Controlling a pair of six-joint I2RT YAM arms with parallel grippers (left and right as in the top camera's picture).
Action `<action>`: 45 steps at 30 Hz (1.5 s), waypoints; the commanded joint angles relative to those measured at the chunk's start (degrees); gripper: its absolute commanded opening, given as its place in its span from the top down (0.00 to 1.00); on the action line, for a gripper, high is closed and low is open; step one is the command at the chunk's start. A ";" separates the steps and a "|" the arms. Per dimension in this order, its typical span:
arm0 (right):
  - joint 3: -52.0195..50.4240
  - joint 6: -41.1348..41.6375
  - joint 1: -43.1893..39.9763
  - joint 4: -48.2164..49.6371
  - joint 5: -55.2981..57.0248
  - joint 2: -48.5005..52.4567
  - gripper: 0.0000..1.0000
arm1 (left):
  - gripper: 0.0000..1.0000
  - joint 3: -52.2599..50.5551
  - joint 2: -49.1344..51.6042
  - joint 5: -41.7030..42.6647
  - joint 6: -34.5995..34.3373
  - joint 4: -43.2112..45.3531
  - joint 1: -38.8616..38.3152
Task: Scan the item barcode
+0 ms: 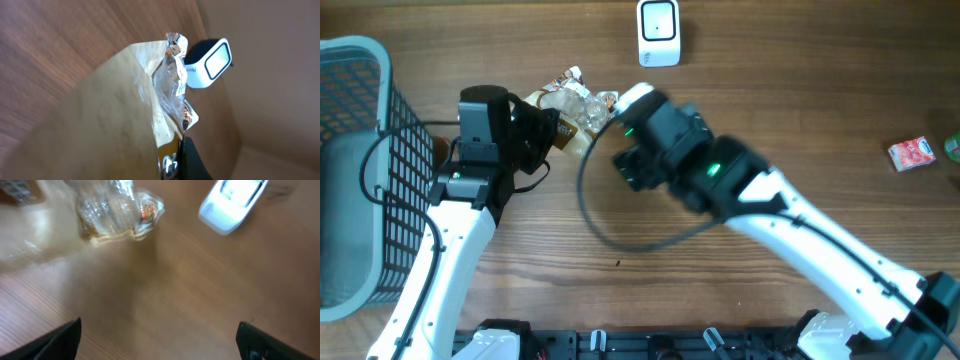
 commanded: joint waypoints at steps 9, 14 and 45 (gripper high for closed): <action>-0.13 -15.19 6.14 12.96 -0.04 0.00 0.00 | 0.96 0.57 -2.62 25.86 -33.68 4.61 10.05; -0.33 -24.90 5.92 16.98 -4.79 1.40 0.00 | 0.96 0.57 -2.62 33.79 -35.80 4.61 10.23; -0.28 2.67 -9.51 27.50 -7.54 2.58 0.95 | 0.00 0.57 -2.62 16.04 -21.24 1.57 10.23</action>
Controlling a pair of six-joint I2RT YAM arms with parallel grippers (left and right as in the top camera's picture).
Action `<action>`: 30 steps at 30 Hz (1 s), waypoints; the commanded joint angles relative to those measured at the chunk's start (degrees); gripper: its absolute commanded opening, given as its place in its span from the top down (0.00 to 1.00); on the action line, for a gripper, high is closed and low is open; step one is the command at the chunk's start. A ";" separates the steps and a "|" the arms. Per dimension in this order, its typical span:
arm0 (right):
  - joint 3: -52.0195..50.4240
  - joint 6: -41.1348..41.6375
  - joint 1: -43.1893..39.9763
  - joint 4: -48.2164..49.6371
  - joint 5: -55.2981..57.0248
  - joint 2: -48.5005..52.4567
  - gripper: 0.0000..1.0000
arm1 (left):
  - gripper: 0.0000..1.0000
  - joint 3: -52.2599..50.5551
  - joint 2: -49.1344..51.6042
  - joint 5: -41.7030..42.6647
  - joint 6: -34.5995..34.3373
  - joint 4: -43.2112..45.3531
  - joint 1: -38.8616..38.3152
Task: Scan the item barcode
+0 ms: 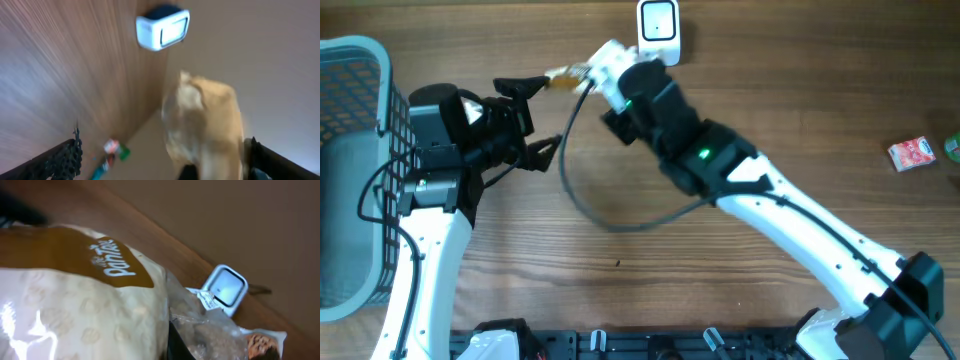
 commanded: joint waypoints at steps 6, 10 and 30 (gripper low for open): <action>0.07 45.18 -16.87 7.82 -22.58 -0.76 0.95 | 0.00 0.52 -0.83 -20.83 12.37 -7.52 0.20; 0.07 64.37 -20.28 15.50 -30.64 4.66 0.95 | 0.00 0.52 -0.83 -21.07 15.65 -11.21 0.20; 0.07 109.09 -33.59 50.14 -46.58 30.80 0.95 | 0.00 0.52 -0.83 -26.25 27.04 -22.21 0.15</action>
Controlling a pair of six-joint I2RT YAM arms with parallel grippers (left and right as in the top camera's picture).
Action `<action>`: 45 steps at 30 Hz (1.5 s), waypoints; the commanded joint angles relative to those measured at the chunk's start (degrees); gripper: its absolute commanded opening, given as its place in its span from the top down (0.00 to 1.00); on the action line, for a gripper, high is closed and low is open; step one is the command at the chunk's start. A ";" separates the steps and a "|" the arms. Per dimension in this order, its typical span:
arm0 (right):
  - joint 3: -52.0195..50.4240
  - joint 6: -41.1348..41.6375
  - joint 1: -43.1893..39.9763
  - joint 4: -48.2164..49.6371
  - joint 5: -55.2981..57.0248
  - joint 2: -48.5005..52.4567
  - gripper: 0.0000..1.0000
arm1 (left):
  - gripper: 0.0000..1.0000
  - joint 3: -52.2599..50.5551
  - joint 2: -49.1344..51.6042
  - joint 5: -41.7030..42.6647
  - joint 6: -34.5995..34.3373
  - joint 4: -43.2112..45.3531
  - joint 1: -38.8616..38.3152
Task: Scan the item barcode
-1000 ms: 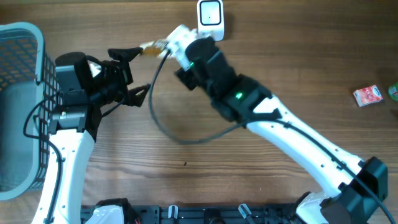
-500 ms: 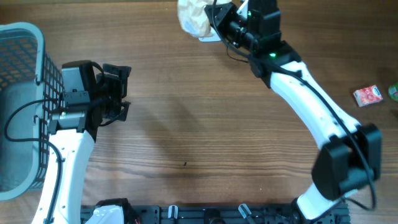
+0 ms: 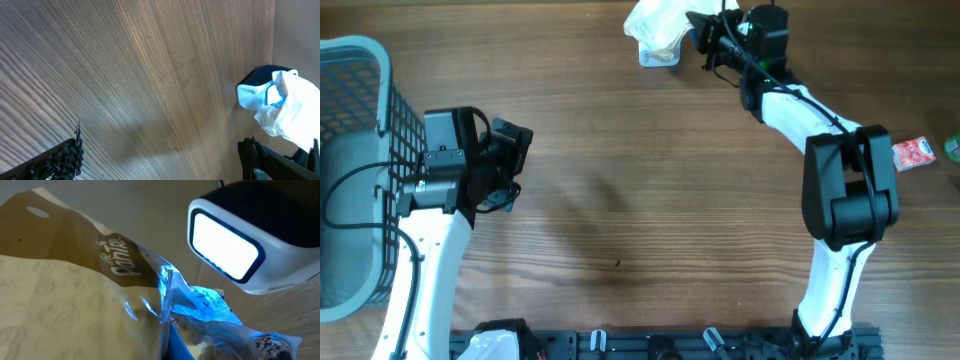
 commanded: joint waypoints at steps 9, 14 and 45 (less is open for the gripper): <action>0.39 -9.09 -8.13 8.35 -10.36 -7.26 0.95 | 0.00 0.37 -0.61 -4.31 1.33 -1.38 0.15; 0.39 -36.13 -21.70 -27.30 -0.76 -17.90 0.95 | 0.00 0.37 -0.61 -8.24 1.36 -3.04 0.15; 0.37 -58.77 -40.39 -66.73 22.12 -57.35 0.00 | 0.00 0.37 -0.61 -3.89 8.83 -4.39 0.15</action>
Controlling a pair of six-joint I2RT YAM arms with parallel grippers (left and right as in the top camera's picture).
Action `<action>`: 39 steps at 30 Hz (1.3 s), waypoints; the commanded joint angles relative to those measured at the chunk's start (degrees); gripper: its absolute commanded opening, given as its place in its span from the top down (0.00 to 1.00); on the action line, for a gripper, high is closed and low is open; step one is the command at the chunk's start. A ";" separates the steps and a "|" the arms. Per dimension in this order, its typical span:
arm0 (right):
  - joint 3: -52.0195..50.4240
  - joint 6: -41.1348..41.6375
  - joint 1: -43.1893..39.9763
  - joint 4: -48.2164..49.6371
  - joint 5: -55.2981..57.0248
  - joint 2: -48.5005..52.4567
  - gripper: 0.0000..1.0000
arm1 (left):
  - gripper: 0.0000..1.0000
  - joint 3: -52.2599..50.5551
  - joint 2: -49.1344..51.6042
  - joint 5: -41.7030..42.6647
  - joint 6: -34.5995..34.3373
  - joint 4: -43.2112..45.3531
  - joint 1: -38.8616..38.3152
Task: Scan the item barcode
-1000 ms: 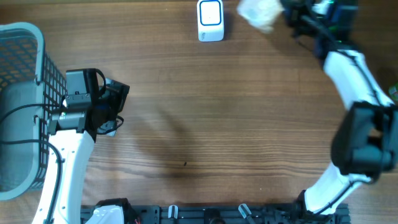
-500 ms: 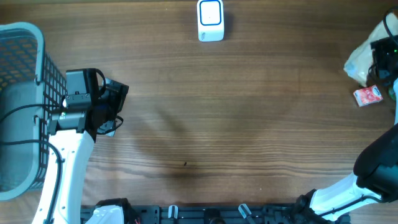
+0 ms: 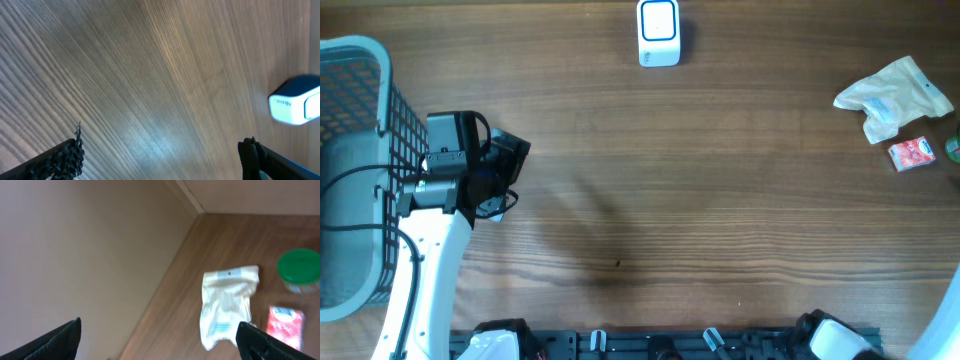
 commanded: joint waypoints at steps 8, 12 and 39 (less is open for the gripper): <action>-0.17 -10.27 0.28 -43.63 -6.14 -26.91 0.00 | 0.00 0.37 -0.61 2.16 4.70 0.07 0.15; -3.32 -11.47 0.28 -47.39 -12.20 -27.47 0.00 | 0.00 0.37 -0.61 2.16 4.70 0.07 0.15; -30.12 -23.50 18.38 -15.21 -18.99 -44.15 0.00 | 0.00 0.37 -0.61 2.16 4.70 0.07 0.15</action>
